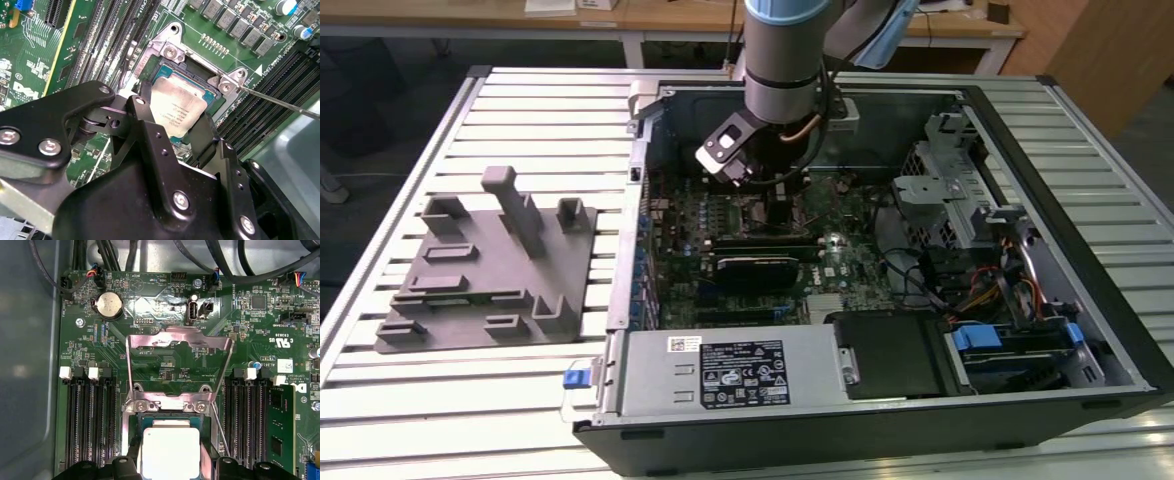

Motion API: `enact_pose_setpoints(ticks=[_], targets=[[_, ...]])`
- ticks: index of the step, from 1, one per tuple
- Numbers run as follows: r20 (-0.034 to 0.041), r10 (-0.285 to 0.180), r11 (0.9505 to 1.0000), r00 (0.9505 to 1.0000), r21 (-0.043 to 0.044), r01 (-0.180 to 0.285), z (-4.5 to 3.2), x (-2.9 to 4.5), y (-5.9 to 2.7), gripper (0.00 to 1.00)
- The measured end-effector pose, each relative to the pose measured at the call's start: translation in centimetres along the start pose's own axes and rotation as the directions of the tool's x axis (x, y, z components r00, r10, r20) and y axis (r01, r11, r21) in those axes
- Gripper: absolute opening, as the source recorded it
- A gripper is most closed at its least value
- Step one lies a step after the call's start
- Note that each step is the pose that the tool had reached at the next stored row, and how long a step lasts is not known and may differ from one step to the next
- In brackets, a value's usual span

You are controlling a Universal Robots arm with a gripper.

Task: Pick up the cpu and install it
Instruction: 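Place the cpu into insertion slot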

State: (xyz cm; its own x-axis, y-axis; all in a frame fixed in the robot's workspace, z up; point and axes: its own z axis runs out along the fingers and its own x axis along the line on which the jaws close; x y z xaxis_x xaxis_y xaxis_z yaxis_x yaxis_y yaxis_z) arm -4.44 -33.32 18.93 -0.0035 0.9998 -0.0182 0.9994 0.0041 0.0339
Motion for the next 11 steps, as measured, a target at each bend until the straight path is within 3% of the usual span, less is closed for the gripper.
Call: enact_pose_setpoints(ticks=[5, 6, 11], targets=[[-0.0024, 0.000, 1.0000, 1.0000, -0.0016, 0.000, 0.09, 0.04, 0.03, 0.55], [-0.0020, 0.000, 1.0000, 1.0000, -0.0012, 0.000, 0.09, 0.04, 0.02, 0.61], [-0.0005, 0.000, 1.0000, 1.0000, -0.0003, 0.000, -0.22, 0.01, 0.02, 0.61]])
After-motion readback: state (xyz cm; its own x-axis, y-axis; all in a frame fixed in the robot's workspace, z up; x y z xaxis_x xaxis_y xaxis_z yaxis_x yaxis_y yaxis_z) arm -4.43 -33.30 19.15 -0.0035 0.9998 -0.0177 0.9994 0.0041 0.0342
